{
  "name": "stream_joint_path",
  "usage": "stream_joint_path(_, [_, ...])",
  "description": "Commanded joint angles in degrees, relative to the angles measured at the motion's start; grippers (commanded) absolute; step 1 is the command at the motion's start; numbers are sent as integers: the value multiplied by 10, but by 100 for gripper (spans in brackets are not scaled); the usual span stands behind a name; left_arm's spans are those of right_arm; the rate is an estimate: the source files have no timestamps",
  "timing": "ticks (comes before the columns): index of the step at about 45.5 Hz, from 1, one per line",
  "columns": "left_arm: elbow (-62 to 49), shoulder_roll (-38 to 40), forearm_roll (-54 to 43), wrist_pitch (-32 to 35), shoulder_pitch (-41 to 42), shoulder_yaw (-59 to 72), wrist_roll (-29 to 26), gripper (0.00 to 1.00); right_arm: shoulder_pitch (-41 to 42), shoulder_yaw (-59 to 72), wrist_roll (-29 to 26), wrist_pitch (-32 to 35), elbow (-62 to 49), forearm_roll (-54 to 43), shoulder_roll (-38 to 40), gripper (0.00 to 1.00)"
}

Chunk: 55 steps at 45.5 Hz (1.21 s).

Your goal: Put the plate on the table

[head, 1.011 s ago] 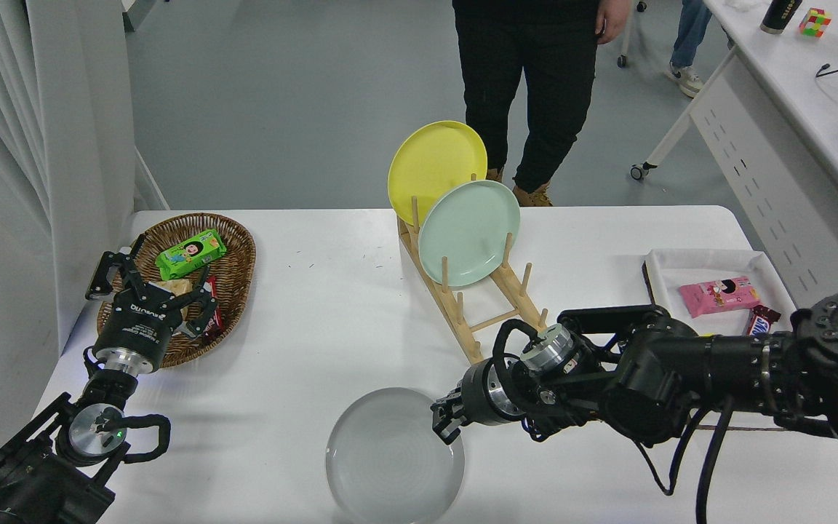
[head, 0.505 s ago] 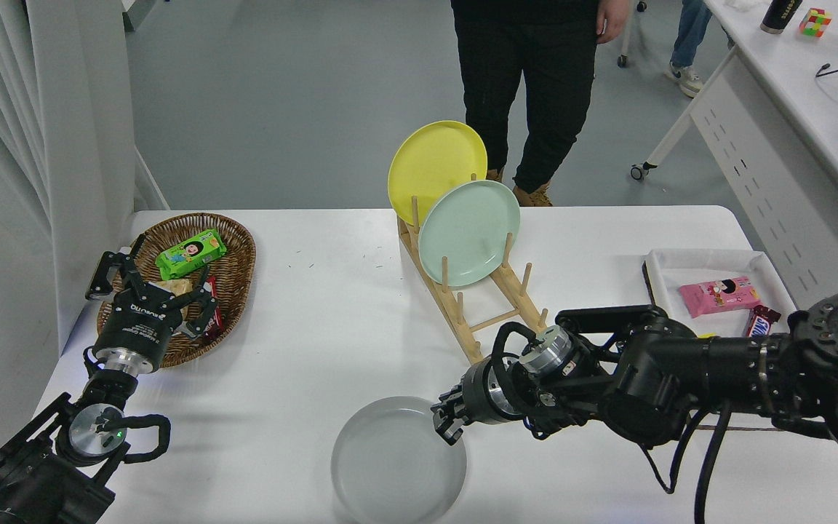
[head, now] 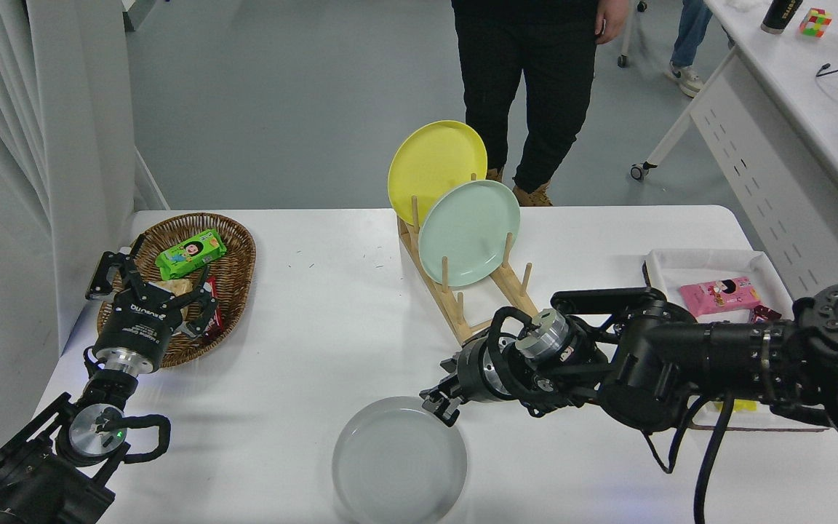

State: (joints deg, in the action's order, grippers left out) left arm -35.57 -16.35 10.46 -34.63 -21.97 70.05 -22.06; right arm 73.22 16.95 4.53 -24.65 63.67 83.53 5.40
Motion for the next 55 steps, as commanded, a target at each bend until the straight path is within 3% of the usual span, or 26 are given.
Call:
stream_joint_path(1, [0,0,0,1,0,0,0,98,20,-10,-2,8,4,-81,2,99])
stream_joint_path(18, [0,0,0,1,0,0,0,98,15,-14,-4,115,5,-314,11,99])
stream_joint_path(39, [0,0,0,1,0,0,0,98,-15,-39,0,337,-6,-574,51,99])
stream_joint_path(55, [0,0,0,1,0,0,0,98,-134,-239,0,437,-94,-735,71,99])
